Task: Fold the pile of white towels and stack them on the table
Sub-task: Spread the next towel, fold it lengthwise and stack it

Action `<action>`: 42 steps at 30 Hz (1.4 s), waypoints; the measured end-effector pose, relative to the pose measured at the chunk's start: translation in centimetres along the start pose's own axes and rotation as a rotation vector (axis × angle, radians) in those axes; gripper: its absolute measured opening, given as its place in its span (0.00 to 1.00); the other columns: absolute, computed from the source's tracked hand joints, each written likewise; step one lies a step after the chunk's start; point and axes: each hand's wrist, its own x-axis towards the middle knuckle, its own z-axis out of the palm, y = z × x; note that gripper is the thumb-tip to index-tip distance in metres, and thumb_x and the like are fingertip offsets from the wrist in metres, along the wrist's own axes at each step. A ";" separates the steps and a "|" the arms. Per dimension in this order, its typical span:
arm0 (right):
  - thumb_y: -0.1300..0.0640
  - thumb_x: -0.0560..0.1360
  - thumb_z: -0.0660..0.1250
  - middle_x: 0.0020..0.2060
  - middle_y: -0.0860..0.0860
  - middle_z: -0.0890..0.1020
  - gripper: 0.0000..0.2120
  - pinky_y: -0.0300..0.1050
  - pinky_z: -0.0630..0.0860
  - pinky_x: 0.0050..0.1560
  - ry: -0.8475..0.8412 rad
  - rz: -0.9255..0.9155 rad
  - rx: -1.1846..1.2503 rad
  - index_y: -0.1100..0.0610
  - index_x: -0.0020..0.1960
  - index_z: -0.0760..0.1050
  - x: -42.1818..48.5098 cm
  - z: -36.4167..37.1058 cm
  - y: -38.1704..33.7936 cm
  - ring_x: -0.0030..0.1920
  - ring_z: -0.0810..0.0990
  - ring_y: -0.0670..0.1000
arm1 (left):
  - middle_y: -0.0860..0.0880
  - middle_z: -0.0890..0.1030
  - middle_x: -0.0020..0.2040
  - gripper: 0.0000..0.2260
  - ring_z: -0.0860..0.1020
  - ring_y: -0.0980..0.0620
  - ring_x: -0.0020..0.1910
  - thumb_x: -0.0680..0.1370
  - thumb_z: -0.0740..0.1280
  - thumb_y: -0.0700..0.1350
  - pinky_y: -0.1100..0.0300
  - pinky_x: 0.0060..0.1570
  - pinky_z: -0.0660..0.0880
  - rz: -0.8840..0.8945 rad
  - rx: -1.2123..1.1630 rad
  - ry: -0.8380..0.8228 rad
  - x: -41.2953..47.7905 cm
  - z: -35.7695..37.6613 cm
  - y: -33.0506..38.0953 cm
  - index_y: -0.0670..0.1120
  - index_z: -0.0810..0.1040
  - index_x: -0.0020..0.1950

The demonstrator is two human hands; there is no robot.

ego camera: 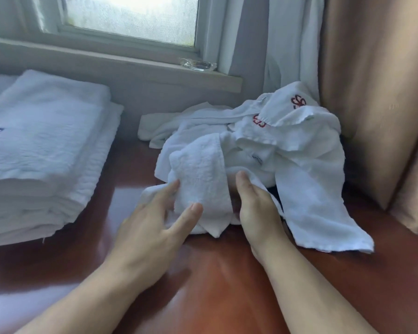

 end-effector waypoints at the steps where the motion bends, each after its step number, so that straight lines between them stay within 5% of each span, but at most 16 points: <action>1: 0.35 0.80 0.56 0.48 0.56 0.86 0.30 0.62 0.80 0.57 -0.036 -0.025 0.002 0.59 0.51 0.83 -0.3 0.1 -0.1 0.52 0.84 0.56 | 0.71 0.71 0.61 0.37 0.75 0.65 0.58 0.66 0.53 0.79 0.63 0.54 0.69 0.011 -0.060 0.025 -0.1 0.0 0.0 0.72 0.57 0.75; 3: 0.33 0.76 0.63 0.46 0.62 0.85 0.34 0.60 0.81 0.52 -0.085 -0.113 -0.005 0.66 0.48 0.80 -0.9 0.5 -0.3 0.48 0.84 0.61 | 0.71 0.75 0.57 0.31 0.76 0.69 0.53 0.71 0.60 0.76 0.66 0.47 0.71 0.024 -0.211 0.068 -0.2 -0.2 0.1 0.75 0.61 0.73; 6: 0.41 0.76 0.71 0.40 0.52 0.87 0.17 0.48 0.81 0.45 -0.086 -0.231 -0.003 0.55 0.44 0.84 -1.4 0.8 -0.7 0.43 0.85 0.54 | 0.64 0.79 0.59 0.26 0.78 0.68 0.51 0.73 0.62 0.70 0.71 0.43 0.74 0.024 -0.378 0.096 -0.4 -0.5 0.1 0.72 0.67 0.71; 8: 0.42 0.77 0.70 0.43 0.55 0.86 0.14 0.54 0.81 0.51 -0.055 -0.242 0.084 0.53 0.47 0.84 -1.5 0.8 -0.8 0.49 0.84 0.58 | 0.62 0.80 0.57 0.24 0.79 0.67 0.53 0.73 0.60 0.67 0.75 0.43 0.72 0.015 -0.466 0.103 -0.1 -0.5 0.0 0.70 0.70 0.69; 13: 0.48 0.78 0.67 0.56 0.56 0.86 0.15 0.55 0.79 0.63 0.002 -0.144 0.596 0.56 0.57 0.84 -1.4 0.0 -2.2 0.60 0.83 0.57 | 0.58 0.82 0.55 0.26 0.80 0.60 0.51 0.71 0.60 0.69 0.58 0.52 0.72 0.058 -0.594 0.162 0.3 -0.4 -0.5 0.63 0.74 0.67; 17: 0.49 0.78 0.65 0.64 0.61 0.80 0.24 0.58 0.75 0.67 -0.235 0.043 0.880 0.62 0.68 0.77 -1.7 -0.6 -2.7 0.66 0.79 0.61 | 0.51 0.85 0.55 0.21 0.83 0.48 0.52 0.71 0.64 0.67 0.52 0.51 0.77 -0.011 -0.874 0.031 0.3 -0.1 0.1 0.61 0.81 0.61; 22: 0.46 0.83 0.59 0.57 0.61 0.84 0.24 0.52 0.79 0.59 -0.650 0.096 0.700 0.65 0.62 0.80 -3.3 0.1 -2.5 0.59 0.83 0.59 | 0.44 0.81 0.65 0.35 0.81 0.42 0.63 0.72 0.61 0.70 0.42 0.60 0.76 -0.205 -1.216 -0.319 0.4 -1.3 0.1 0.52 0.71 0.74; 24: 0.41 0.80 0.62 0.56 0.67 0.82 0.27 0.64 0.78 0.61 -0.611 0.000 0.404 0.66 0.60 0.79 -3.9 0.5 -2.5 0.59 0.82 0.67 | 0.43 0.81 0.66 0.31 0.79 0.41 0.64 0.76 0.59 0.68 0.40 0.64 0.76 -0.178 -1.180 -0.471 0.2 -1.6 0.2 0.52 0.73 0.73; 27: 0.31 0.73 0.65 0.49 0.76 0.77 0.38 0.76 0.75 0.50 -0.450 -0.113 0.047 0.70 0.51 0.77 -4.0 0.5 -2.8 0.51 0.78 0.77 | 0.41 0.81 0.65 0.17 0.80 0.40 0.64 0.83 0.64 0.52 0.49 0.59 0.79 -0.134 -1.087 -0.486 0.4 -1.4 0.3 0.48 0.76 0.70; 31: 0.33 0.77 0.56 0.29 0.63 0.77 0.33 0.47 0.76 0.34 -0.021 -0.284 0.024 0.62 0.33 0.75 -3.0 -0.7 -3.2 0.31 0.78 0.60 | 0.41 0.84 0.58 0.10 0.84 0.41 0.56 0.80 0.67 0.43 0.53 0.50 0.82 -0.126 -1.062 -0.420 0.5 -1.3 0.6 0.48 0.83 0.60; 34: 0.36 0.78 0.55 0.34 0.51 0.84 0.26 0.42 0.77 0.37 0.260 -0.193 -0.008 0.53 0.37 0.80 -1.3 -1.6 -1.8 0.36 0.83 0.49 | 0.35 0.81 0.37 0.13 0.82 0.41 0.35 0.78 0.63 0.38 0.68 0.28 0.74 -0.067 -0.736 -0.415 -0.5 -1.6 0.3 0.35 0.82 0.38; 39: 0.27 0.69 0.63 0.52 0.59 0.86 0.38 0.50 0.83 0.42 -0.071 0.256 0.429 0.58 0.62 0.81 -0.3 -2.0 -1.3 0.51 0.87 0.58 | 0.45 0.69 0.34 0.16 0.67 0.49 0.32 0.61 0.65 0.42 0.60 0.30 0.64 0.026 -0.639 -0.461 0.1 -1.8 1.1 0.32 0.72 0.42; 42: 0.45 0.77 0.71 0.52 0.61 0.86 0.23 0.55 0.83 0.48 -0.075 0.225 0.423 0.63 0.61 0.80 -0.2 -2.0 -1.0 0.52 0.86 0.61 | 0.47 0.72 0.33 0.13 0.70 0.52 0.31 0.62 0.64 0.43 0.63 0.28 0.66 0.099 -0.568 -0.531 -0.2 -1.7 0.6 0.38 0.79 0.42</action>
